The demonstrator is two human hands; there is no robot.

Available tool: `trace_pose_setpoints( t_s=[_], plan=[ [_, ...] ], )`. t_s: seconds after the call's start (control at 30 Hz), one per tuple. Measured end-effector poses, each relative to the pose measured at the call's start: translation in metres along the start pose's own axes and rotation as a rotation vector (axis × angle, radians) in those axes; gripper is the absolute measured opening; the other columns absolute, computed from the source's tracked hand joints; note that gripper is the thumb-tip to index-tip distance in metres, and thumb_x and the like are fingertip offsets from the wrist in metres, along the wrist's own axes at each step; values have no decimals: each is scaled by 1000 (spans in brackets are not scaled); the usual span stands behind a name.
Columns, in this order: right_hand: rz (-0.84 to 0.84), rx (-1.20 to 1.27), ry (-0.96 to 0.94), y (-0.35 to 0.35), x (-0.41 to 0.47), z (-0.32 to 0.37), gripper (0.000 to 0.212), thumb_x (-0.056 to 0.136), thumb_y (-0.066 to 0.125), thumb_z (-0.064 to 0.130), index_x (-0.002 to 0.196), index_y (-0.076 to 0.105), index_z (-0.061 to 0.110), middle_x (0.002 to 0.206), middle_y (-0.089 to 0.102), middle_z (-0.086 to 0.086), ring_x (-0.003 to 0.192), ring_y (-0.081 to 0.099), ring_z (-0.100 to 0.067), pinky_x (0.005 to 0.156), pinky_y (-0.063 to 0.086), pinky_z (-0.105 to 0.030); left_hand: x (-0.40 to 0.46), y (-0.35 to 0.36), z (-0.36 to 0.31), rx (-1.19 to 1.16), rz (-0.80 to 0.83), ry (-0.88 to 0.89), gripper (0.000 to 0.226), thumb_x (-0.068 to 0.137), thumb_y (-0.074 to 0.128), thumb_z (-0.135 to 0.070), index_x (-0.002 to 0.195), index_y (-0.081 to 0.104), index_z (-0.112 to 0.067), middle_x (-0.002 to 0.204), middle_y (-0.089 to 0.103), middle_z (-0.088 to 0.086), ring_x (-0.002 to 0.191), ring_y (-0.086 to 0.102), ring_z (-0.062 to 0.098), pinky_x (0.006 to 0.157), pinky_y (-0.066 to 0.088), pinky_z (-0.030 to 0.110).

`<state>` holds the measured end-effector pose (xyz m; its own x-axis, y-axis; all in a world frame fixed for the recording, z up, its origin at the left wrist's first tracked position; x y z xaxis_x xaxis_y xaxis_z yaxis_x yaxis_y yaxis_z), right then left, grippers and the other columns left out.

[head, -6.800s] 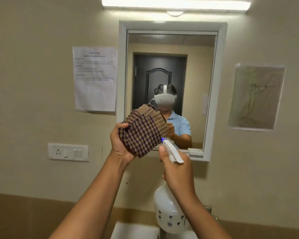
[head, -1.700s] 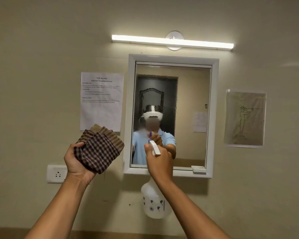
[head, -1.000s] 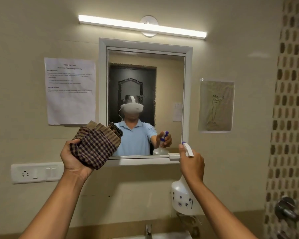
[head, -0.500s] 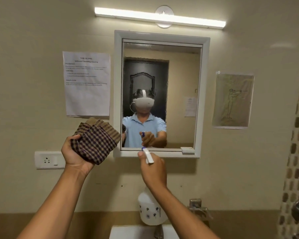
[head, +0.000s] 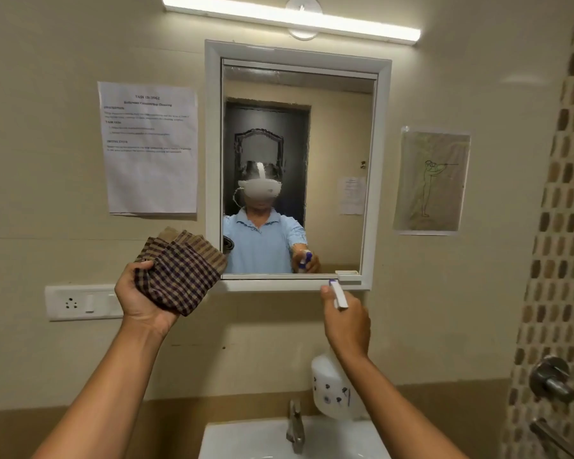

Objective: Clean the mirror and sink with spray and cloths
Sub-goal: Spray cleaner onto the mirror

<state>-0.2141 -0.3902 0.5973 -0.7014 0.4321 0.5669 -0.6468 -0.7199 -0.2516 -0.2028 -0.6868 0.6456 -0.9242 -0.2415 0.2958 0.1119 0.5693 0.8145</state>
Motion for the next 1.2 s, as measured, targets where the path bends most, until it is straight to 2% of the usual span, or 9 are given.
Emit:
trace_pose_setpoints(
  t_s=[0.2,0.3,0.53,0.67,0.8,0.9,1.0,1.13,1.2],
  plan=[
    [-121,-69,38,-39,18,-21,44,93,48,51,68,58,17,61,59,-3,60,58,-25,54,46,-34,0,11,23,-11,26,-64,36,81,47,-25,108,70,-19,110,72,4,105,65,26,90,52,42],
    [-140,-54,35,-46,17,-25,46,93,47,54,65,55,19,59,58,-2,57,59,-24,53,53,-40,-4,15,34,-18,44,-94,39,69,54,-25,103,72,-18,107,73,4,103,66,26,90,52,42],
    [-177,41,66,-57,7,-40,48,86,49,65,67,58,21,60,60,-1,60,62,-25,51,56,-48,-14,11,71,-75,37,-194,36,69,54,-24,96,76,-17,110,72,7,105,65,28,96,49,46],
    [-222,86,54,-76,-3,-45,49,89,50,60,68,59,16,60,59,-7,59,60,-30,50,54,-48,-22,11,102,-97,44,-263,38,78,47,-24,106,71,-15,112,71,8,106,64,30,100,47,48],
    [-268,147,41,-108,-13,-57,45,96,51,36,71,54,0,63,53,-24,55,54,-40,38,47,-32,-39,19,145,-130,55,-346,45,71,51,-25,111,68,-13,113,70,9,108,63,30,98,48,48],
    [-293,134,55,-134,-20,-69,39,91,50,35,76,51,-1,64,50,-15,52,50,-31,38,46,-29,-53,31,182,-160,65,-426,39,72,50,-24,100,75,-13,110,72,10,102,68,30,94,52,46],
    [-321,83,81,-165,-24,-87,40,85,48,43,77,51,4,62,50,-4,52,54,-34,39,47,-37,-71,51,221,-155,88,-507,41,65,53,-26,94,77,-12,109,73,10,95,71,30,86,57,44],
    [-387,4,72,-212,-32,-112,30,93,54,25,70,53,5,58,54,-13,49,55,-36,40,46,-39,-100,77,277,-112,106,-615,48,65,53,-28,107,71,-12,112,72,11,105,66,32,95,51,48],
    [-429,-25,86,-238,-37,-129,33,93,56,21,63,51,7,54,50,-10,45,52,-30,40,41,-32,-118,90,308,-95,107,-675,48,65,53,-29,108,71,-13,112,72,11,108,65,33,98,49,49]
  ],
)
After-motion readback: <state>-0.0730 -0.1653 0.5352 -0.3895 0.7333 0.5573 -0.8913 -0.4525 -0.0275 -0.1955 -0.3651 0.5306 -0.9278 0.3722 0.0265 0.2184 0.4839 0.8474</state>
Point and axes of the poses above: each hand's wrist, its own x-axis towards the middle knuckle, its own y-axis out of the palm, z = x × y, the point moved 1 cm from there along x, towards the middle knuckle
